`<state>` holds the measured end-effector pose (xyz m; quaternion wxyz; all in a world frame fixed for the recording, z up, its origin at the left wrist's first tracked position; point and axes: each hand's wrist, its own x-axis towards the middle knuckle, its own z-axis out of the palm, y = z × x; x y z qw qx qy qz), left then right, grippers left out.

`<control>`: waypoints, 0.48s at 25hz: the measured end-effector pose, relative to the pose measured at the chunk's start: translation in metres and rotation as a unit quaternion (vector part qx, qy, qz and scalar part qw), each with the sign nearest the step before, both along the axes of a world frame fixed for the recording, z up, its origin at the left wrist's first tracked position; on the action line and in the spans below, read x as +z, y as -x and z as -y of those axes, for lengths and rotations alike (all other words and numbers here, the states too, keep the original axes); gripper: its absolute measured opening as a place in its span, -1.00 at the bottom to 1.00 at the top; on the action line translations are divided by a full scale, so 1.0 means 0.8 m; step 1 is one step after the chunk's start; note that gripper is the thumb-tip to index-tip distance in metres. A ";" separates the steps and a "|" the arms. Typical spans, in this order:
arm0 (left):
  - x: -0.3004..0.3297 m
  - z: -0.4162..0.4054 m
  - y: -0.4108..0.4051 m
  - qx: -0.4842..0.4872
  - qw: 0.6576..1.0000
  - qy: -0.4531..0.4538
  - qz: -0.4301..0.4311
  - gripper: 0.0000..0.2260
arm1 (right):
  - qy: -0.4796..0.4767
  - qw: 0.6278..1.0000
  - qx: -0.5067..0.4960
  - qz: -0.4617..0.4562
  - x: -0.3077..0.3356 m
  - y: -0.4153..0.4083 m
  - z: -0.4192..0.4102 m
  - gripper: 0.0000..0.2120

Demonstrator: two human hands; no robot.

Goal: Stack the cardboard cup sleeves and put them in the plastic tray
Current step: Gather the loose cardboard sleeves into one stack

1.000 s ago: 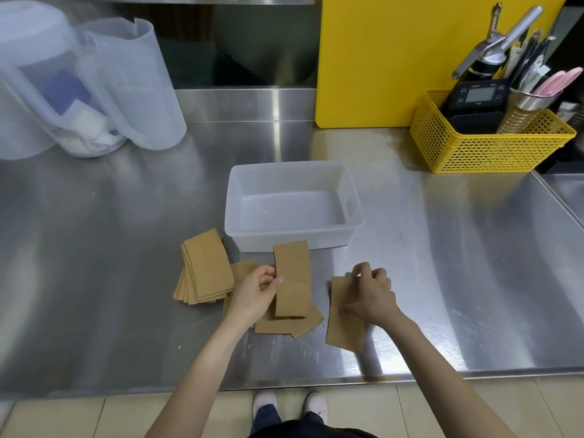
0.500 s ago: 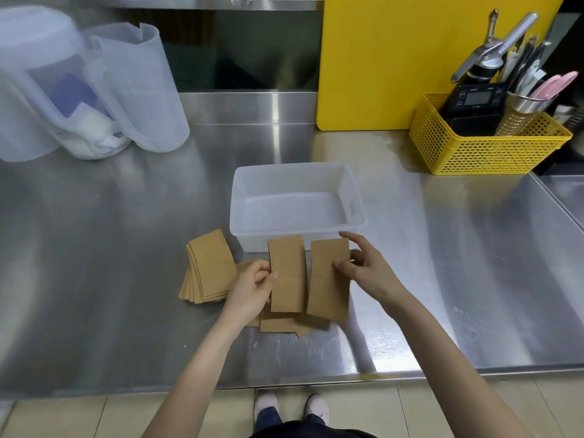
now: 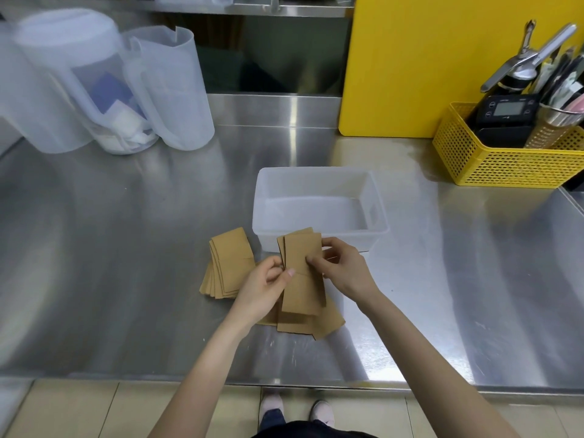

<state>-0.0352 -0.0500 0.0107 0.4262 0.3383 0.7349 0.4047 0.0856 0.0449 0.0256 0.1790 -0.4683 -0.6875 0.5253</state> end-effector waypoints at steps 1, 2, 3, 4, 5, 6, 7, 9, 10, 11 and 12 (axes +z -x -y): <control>-0.001 0.001 0.002 0.001 1.000 -0.003 0.002 -0.68 | -0.005 1.000 0.003 0.003 0.000 0.003 0.000 -0.71; -0.002 0.002 0.004 0.002 1.000 -0.010 0.006 -0.74 | -0.010 1.000 0.007 0.007 0.000 0.005 0.000 -0.71; -0.001 0.003 0.004 0.002 1.000 -0.013 0.006 -0.81 | -0.014 1.000 0.013 0.013 0.000 0.007 0.000 -0.72; 0.000 0.004 0.005 0.004 1.000 -0.017 0.006 -0.84 | -0.018 1.000 0.019 0.017 -0.001 0.008 -0.001 -0.73; 0.002 0.005 0.006 0.008 1.000 -0.020 0.003 -0.83 | -0.018 0.999 0.023 0.017 -0.002 0.009 -0.001 -0.76; 0.003 0.007 0.008 0.016 1.000 -0.021 -0.005 -0.79 | -0.013 1.000 0.021 0.011 -0.003 0.010 -0.001 -0.80; 0.004 0.008 0.012 0.031 0.999 -0.021 -0.013 -0.72 | -0.002 1.000 0.014 0.001 -0.005 0.010 -0.001 -0.85; 0.006 0.011 0.025 0.063 0.997 -0.029 -0.021 -0.66 | 0.010 1.000 0.002 -0.002 -0.009 0.010 -0.002 -0.84; 0.006 0.014 0.032 0.078 0.996 -0.036 -0.021 -0.67 | 0.001 1.000 0.007 0.017 -0.013 0.010 -0.004 -0.82; 0.008 0.016 0.039 0.089 0.995 -0.044 -0.020 -0.69 | -0.017 0.999 0.020 0.044 -0.017 0.010 -0.005 -0.80; 0.008 0.019 0.045 0.100 0.993 -0.051 -0.020 -0.74 | -0.036 0.996 0.042 0.076 -0.022 0.011 -0.006 -0.77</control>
